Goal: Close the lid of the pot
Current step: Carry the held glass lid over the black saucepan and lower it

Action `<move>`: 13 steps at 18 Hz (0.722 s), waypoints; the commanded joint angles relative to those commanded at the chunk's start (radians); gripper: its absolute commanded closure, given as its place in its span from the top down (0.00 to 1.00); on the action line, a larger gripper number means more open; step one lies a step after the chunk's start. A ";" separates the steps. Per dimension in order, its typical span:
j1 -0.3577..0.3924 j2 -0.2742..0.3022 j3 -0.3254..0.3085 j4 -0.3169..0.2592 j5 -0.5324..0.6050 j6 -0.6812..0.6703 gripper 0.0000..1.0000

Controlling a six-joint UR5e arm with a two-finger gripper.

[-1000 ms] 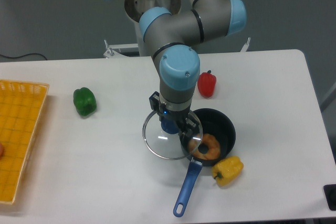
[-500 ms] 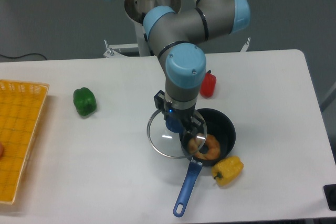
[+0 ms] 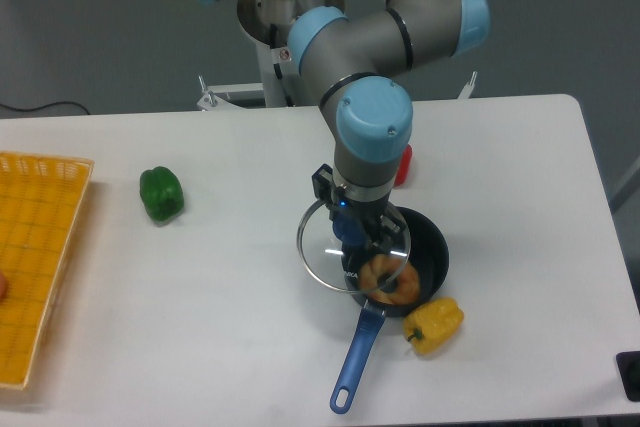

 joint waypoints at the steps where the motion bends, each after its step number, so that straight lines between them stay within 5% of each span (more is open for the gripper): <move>1: 0.005 -0.002 0.000 0.002 0.006 0.005 0.51; 13: 0.035 -0.038 0.008 0.040 0.012 0.041 0.51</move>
